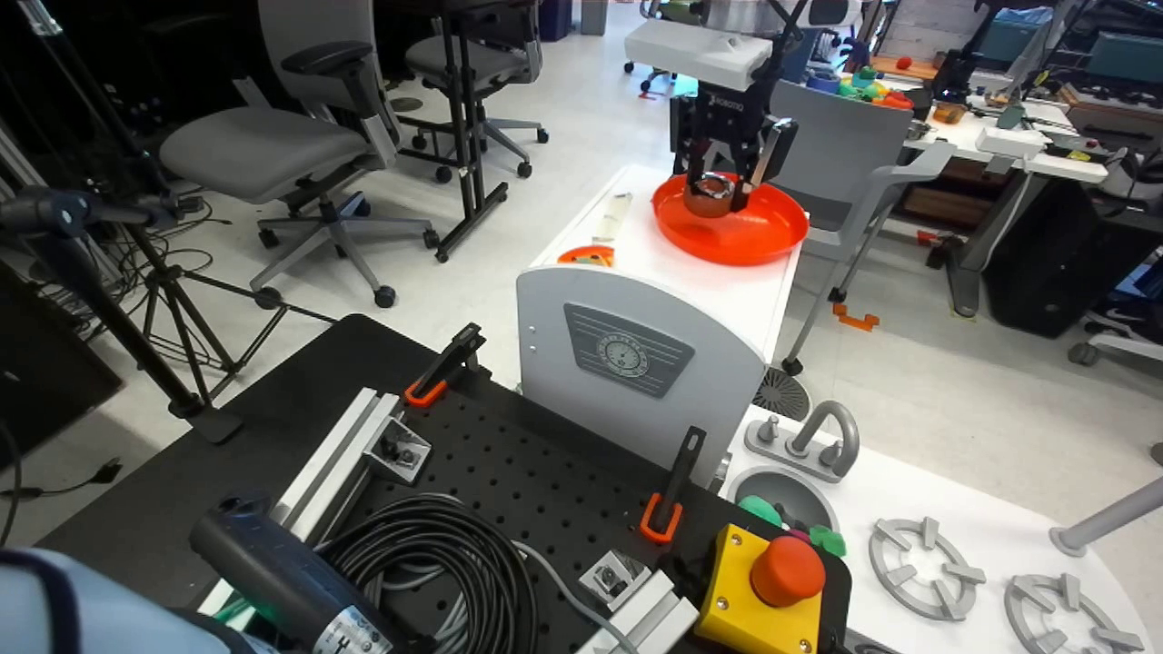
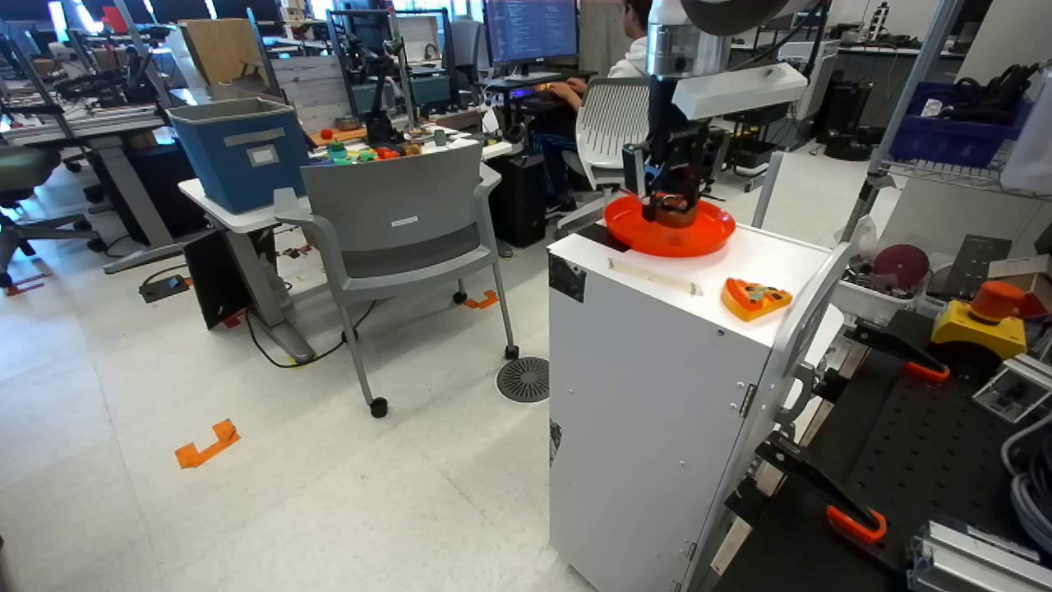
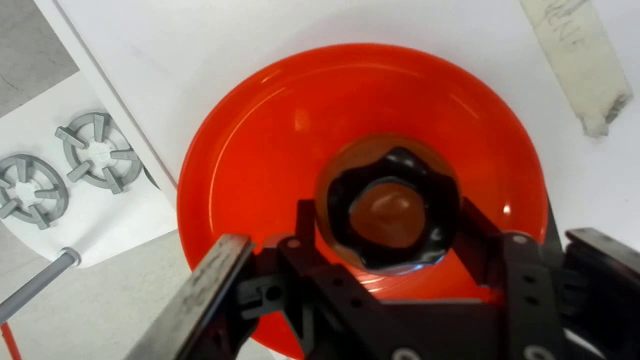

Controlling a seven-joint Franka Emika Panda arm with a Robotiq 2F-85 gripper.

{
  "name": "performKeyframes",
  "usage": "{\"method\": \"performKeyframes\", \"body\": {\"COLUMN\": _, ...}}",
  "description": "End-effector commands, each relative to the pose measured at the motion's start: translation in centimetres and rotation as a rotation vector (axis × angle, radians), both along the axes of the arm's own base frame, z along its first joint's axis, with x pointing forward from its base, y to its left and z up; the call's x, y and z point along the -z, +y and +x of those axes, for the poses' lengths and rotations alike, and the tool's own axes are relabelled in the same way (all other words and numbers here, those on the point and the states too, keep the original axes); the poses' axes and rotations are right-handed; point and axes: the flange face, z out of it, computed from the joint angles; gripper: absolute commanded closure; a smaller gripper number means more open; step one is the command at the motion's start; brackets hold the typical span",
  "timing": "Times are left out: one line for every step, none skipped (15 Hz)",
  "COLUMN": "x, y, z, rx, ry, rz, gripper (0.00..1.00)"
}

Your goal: Remove the donut from the plate

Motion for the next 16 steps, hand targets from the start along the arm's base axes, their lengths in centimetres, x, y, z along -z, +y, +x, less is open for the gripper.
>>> {"method": "performKeyframes", "body": {"x": -1.2, "y": 0.3, "z": -2.3, "rx": 0.022, "ry": -0.044, "rz": -0.007, "gripper": 0.58}}
{"method": "performKeyframes", "body": {"x": -1.3, "y": 0.4, "z": -2.8, "rx": 0.025, "ry": -0.049, "rz": -0.008, "gripper": 0.58}}
{"method": "performKeyframes", "body": {"x": -1.4, "y": 0.6, "z": -3.2, "rx": 0.027, "ry": -0.057, "rz": -0.011, "gripper": 0.58}}
{"method": "performKeyframes", "body": {"x": -1.5, "y": 0.8, "z": -3.7, "rx": 0.029, "ry": -0.065, "rz": -0.016, "gripper": 0.58}}
{"method": "performKeyframes", "body": {"x": -1.5, "y": 1.0, "z": -4.2, "rx": 0.027, "ry": -0.075, "rz": -0.02, "gripper": 0.58}}
{"method": "performKeyframes", "body": {"x": -1.5, "y": 1.2, "z": -4.6, "rx": 0.028, "ry": -0.084, "rz": -0.026, "gripper": 0.58}}
{"method": "performKeyframes", "body": {"x": -1.6, "y": 1.5, "z": -5.1, "rx": 0.027, "ry": -0.092, "rz": -0.029, "gripper": 0.58}}
{"method": "performKeyframes", "body": {"x": -1.5, "y": 1.7, "z": -5.5, "rx": 0.027, "ry": -0.1, "rz": -0.034, "gripper": 0.58}}
{"method": "performKeyframes", "body": {"x": -1.6, "y": 2.0, "z": -6.0, "rx": 0.027, "ry": -0.105, "rz": -0.039, "gripper": 0.58}}
{"method": "performKeyframes", "body": {"x": -1.5, "y": 2.2, "z": -6.2, "rx": 0.027, "ry": -0.111, "rz": -0.041, "gripper": 0.58}}
{"method": "performKeyframes", "body": {"x": -1.5, "y": 2.4, "z": -6.5, "rx": 0.028, "ry": -0.111, "rz": -0.045, "gripper": 0.58}}
{"method": "performKeyframes", "body": {"x": -1.4, "y": 2.5, "z": -6.7, "rx": 0.025, "ry": -0.11, "rz": -0.049, "gripper": 0.58}}
{"method": "performKeyframes", "body": {"x": -1.3, "y": 2.5, "z": -6.9, "rx": 0.025, "ry": -0.104, "rz": -0.051, "gripper": 0.58}}
{"method": "performKeyframes", "body": {"x": -1.3, "y": 2.5, "z": -7.0, "rx": 0.024, "ry": -0.095, "rz": -0.051, "gripper": 0.58}}
{"method": "performKeyframes", "body": {"x": -1.3, "y": 2.5, "z": -7.1, "rx": 0.017, "ry": -0.086, "rz": -0.045, "gripper": 0.58}}
{"method": "performKeyframes", "body": {"x": -1.3, "y": 2.4, "z": -7.2, "rx": 0.02, "ry": -0.088, "rz": -0.034, "gripper": 0.58}}
